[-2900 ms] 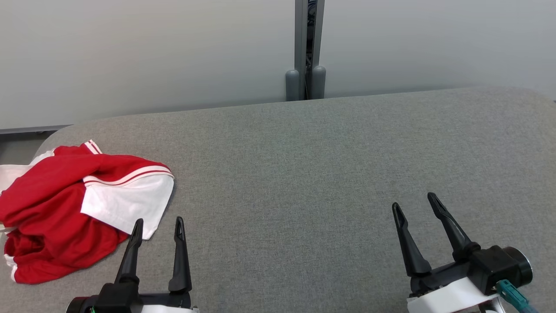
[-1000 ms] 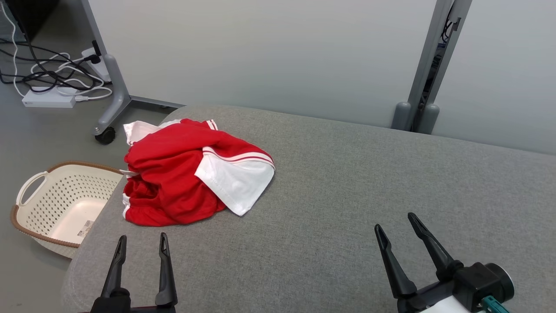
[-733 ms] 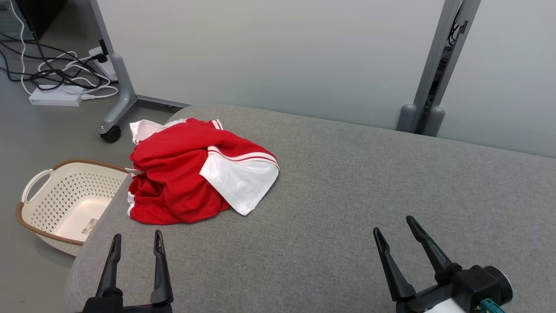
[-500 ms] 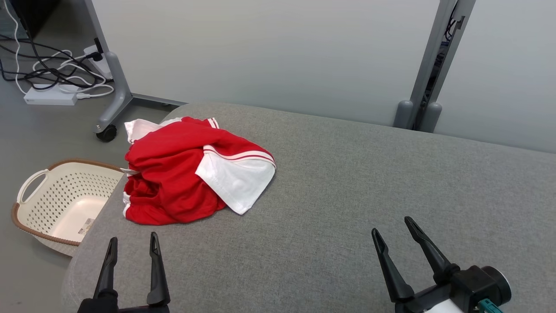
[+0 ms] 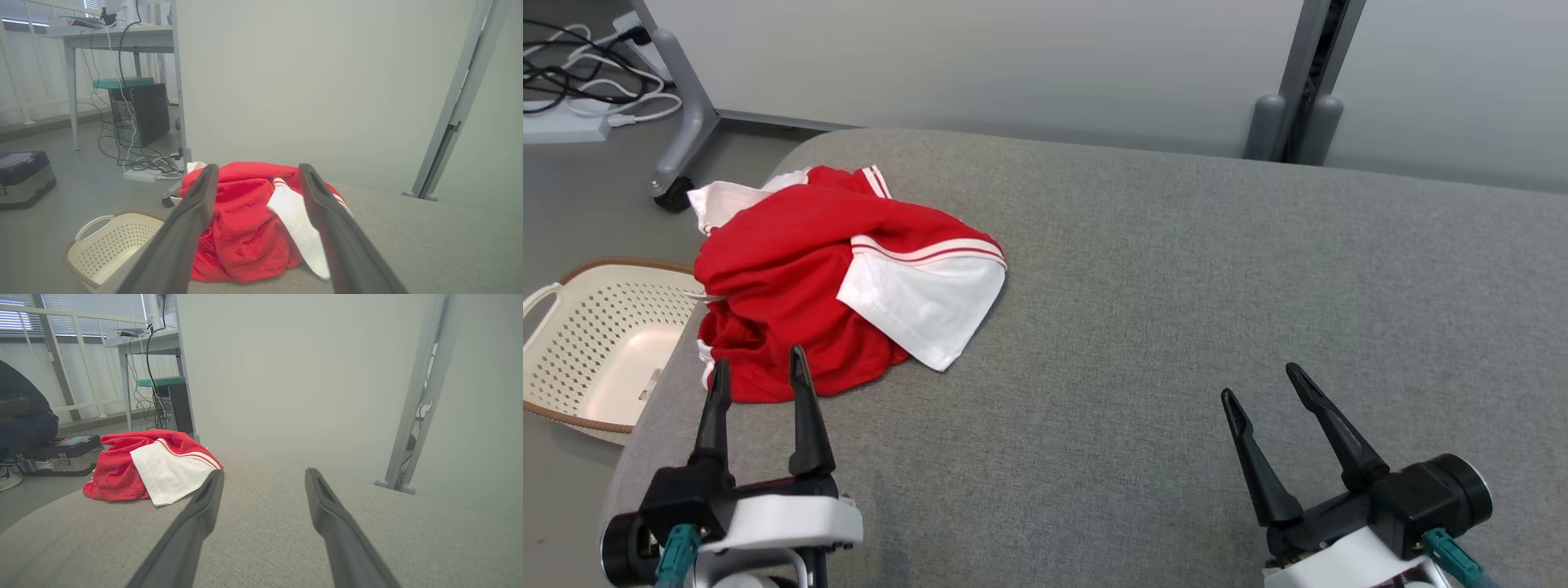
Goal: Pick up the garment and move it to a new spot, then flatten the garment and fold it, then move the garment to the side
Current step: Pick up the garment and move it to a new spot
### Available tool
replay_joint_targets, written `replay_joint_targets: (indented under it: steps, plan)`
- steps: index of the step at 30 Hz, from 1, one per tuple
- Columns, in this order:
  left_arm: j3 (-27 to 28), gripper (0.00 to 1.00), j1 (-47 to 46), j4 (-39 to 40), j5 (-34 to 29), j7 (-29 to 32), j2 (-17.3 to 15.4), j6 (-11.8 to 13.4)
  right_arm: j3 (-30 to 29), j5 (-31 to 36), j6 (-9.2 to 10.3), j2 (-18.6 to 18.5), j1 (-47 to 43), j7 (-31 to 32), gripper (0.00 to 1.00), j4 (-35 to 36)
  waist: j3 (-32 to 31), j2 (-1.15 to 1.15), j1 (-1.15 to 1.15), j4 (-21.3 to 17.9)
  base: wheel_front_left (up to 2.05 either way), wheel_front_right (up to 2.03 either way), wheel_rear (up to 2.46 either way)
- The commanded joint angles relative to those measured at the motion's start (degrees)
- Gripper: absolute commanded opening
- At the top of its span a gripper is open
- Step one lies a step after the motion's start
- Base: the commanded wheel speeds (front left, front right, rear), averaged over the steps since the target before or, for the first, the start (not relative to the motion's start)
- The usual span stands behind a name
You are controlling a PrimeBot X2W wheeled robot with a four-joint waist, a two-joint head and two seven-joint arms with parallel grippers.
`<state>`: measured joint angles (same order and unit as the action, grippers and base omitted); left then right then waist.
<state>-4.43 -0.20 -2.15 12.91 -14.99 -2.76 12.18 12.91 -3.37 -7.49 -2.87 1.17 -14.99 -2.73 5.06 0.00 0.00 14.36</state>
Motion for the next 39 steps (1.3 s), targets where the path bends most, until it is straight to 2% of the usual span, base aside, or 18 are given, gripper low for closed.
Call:
replay_joint_targets:
  steps: [1,11,16,19,25,32,36,39]
  plan:
    - [0.49,1.0,-2.57,-1.12,0.37,-0.21,-0.22,-0.32,-0.35,0.29,0.0,-0.78,1.05,-0.36,1.0,0.33,2.97,0.0,0.0,-1.08,0.0,0.0,0.0]
    - [4.19,1.0,-18.93,-13.46,-0.38,-0.21,-0.23,-3.51,-0.47,0.41,0.0,-3.88,5.05,-0.36,1.0,1.41,11.14,0.0,0.0,-2.41,0.0,0.0,0.0]
    - [5.77,1.0,-27.63,-22.4,0.84,-0.21,-0.68,-3.8,-0.81,0.52,0.0,-5.21,6.53,-0.36,1.0,1.78,14.28,0.0,0.0,-2.8,0.0,0.0,0.0]
    - [6.42,1.0,-32.18,-27.05,1.33,0.29,-1.15,-2.93,-1.0,0.55,0.0,-5.79,6.81,-0.36,1.0,1.77,15.53,0.0,0.0,-2.77,0.0,0.0,0.0]
    - [6.82,1.0,-41.23,-37.09,2.4,6.04,-2.74,-2.31,-1.0,0.57,0.0,-6.16,8.14,-0.36,1.0,1.95,17.67,0.0,0.0,-2.9,0.0,0.0,0.0]
    - [6.07,1.0,-47.82,-47.9,4.37,16.16,-3.99,-5.21,-0.41,0.54,0.0,-6.03,8.96,-0.36,1.0,0.98,18.56,0.0,0.0,-3.14,0.0,0.0,0.0]
    - [5.3,1.0,-49.32,-52.28,4.34,19.55,-4.88,-5.89,0.2,0.23,0.0,-5.9,9.72,-0.36,1.0,0.62,18.81,0.0,0.0,-3.64,0.0,0.0,0.0]
    - [4.94,1.0,-50.02,-55.25,5.1,22.2,-5.19,-7.69,0.61,-0.18,0.0,-5.79,10.3,-0.36,1.0,0.39,19.09,0.0,0.0,-4.08,0.0,0.0,0.0]
